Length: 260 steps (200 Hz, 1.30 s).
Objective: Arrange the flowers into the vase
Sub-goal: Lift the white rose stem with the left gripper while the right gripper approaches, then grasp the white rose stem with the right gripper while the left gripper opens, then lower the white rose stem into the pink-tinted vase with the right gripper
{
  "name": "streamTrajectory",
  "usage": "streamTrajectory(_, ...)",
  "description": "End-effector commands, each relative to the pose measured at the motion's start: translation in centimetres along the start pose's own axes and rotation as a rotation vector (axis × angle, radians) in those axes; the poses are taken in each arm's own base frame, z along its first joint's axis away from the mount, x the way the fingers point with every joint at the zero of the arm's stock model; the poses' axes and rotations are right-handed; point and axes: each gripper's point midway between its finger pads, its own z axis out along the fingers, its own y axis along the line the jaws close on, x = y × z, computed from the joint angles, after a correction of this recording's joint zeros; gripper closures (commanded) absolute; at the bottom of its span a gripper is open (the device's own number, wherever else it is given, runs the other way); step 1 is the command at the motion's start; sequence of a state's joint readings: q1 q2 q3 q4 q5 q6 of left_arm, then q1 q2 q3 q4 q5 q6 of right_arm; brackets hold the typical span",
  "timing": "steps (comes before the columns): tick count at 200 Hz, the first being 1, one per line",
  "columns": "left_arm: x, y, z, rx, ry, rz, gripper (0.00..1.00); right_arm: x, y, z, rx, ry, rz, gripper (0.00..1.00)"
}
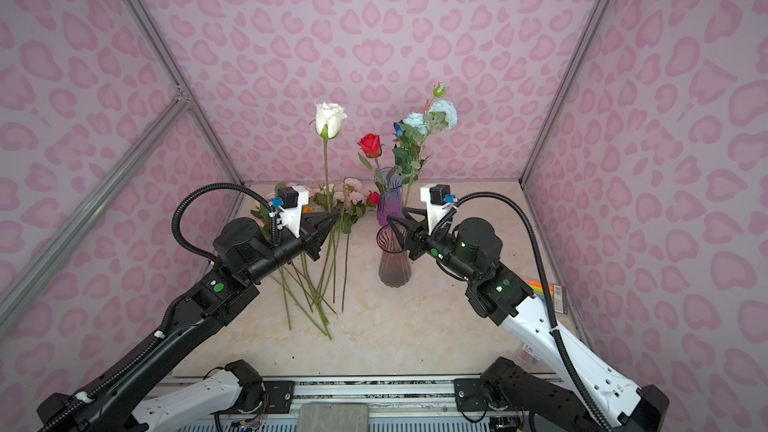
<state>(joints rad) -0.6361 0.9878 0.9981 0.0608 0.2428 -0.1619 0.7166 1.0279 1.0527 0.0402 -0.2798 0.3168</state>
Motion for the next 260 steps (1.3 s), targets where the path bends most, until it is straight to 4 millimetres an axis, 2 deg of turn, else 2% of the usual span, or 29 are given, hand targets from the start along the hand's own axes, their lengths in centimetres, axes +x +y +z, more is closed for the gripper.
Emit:
streamTrajectory(1,-0.7,-1.4,-0.3,0.055,-0.03,0.029,0.97,-1.0,3.8,1.8,-0.126,-0.003,-0.069,0.51)
streamTrajectory(15,-0.4,-1.5,-0.2,0.053,-0.02,0.036,0.97,-1.8,5.4,3.0,-0.19,-0.018,-0.058,0.52)
streamTrajectory(34,-0.4,-1.5,-0.4,0.042,-0.021,0.044,0.97,-2.7,6.4,4.4,-0.217,-0.029,-0.046,0.53)
streamTrajectory(63,-0.7,-1.7,-0.7,0.046,-0.032,0.047,0.97,-2.8,6.2,6.4,-0.203,-0.037,-0.033,0.57)
streamTrajectory(92,-0.8,-1.7,-0.8,0.043,-0.034,0.049,0.97,-2.7,6.8,7.7,-0.233,-0.019,-0.028,0.62)
streamTrajectory(111,-0.8,-1.6,-0.8,0.041,-0.033,0.049,0.97,-2.5,7.1,8.2,-0.243,-0.009,-0.028,0.7)
streamTrajectory(135,-0.9,-1.6,-0.9,0.034,-0.036,0.049,0.97,-2.3,7.3,8.4,-0.243,-0.007,-0.032,0.75)
streamTrajectory(146,-1.0,-1.5,-0.9,0.031,-0.036,0.045,0.97,-2.2,7.2,8.5,-0.238,-0.005,-0.034,0.85)
streamTrajectory(153,-0.9,-1.4,-0.8,0.027,-0.036,0.043,0.94,-2.2,7.1,8.6,-0.233,-0.005,-0.033,0.9)
streamTrajectory(166,-1.0,-1.2,-0.8,0.014,-0.034,0.037,0.81,-2.2,7.2,8.5,-0.229,-0.006,-0.041,0.96)
streamTrajectory(178,-0.9,-1.0,-0.9,0.001,-0.033,0.033,0.57,-2.4,7.2,8.3,-0.216,-0.013,-0.055,0.96)
streamTrajectory(198,-1.3,-0.2,-1.2,-0.048,-0.048,0.027,0.37,-3.1,6.8,8.0,-0.165,-0.031,-0.09,0.97)
streamTrajectory(229,-2.8,2.4,-3.2,-0.225,-0.136,0.021,0.3,-5.7,5.3,6.6,-0.033,-0.075,-0.194,0.97)
streamTrajectory(260,-3.5,7.9,-6.7,-0.58,-0.229,-0.018,0.26,-9.1,3.2,4.0,0.145,-0.134,-0.324,0.97)
